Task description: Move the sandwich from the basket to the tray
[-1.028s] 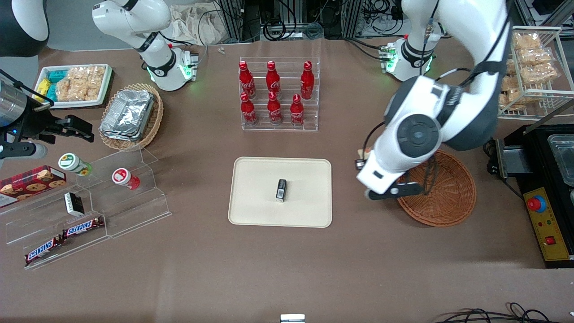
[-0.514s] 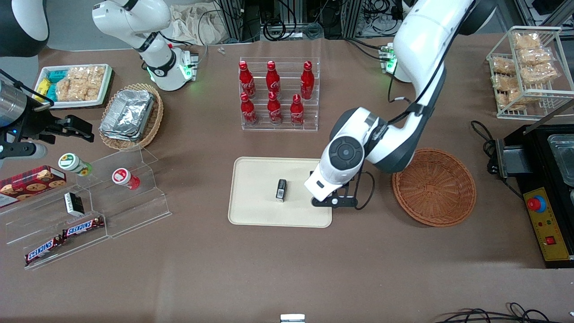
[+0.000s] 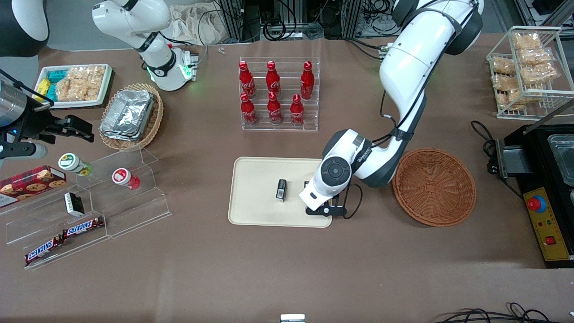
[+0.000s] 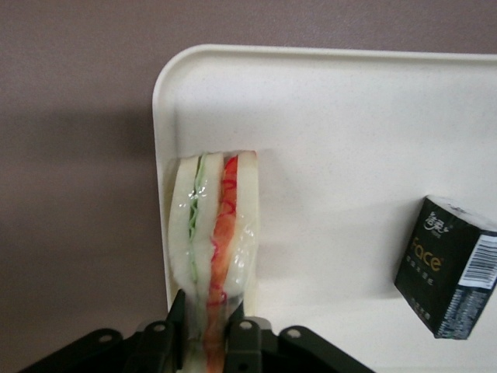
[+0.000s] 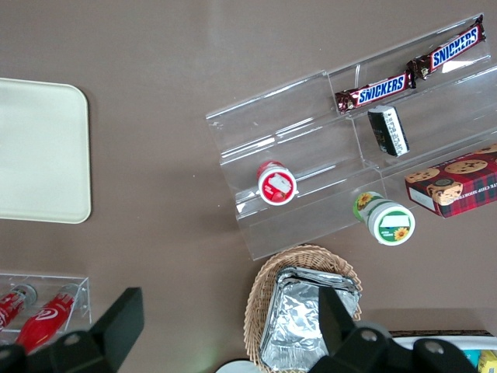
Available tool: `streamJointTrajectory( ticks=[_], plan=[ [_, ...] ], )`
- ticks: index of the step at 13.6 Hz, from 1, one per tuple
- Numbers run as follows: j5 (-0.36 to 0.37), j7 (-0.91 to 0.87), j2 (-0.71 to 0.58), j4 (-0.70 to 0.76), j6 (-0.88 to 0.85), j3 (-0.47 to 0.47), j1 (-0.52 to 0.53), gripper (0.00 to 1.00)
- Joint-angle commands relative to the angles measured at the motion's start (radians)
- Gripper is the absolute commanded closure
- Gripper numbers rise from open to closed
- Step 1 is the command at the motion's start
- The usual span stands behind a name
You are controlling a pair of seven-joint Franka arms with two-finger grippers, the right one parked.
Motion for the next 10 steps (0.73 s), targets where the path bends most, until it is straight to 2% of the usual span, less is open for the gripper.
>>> streamJointTrajectory(
  ticks=[1,4,8,10],
  plan=[
    [-0.012,-0.046,-0.008,0.016,-0.003,0.007,-0.002,0.00],
    [-0.021,-0.069,-0.069,0.021,-0.077,0.012,0.009,0.00],
    [-0.116,0.047,-0.236,0.024,-0.330,0.010,0.151,0.00],
    [-0.113,0.122,-0.311,0.024,-0.436,0.013,0.228,0.00]
  ],
)
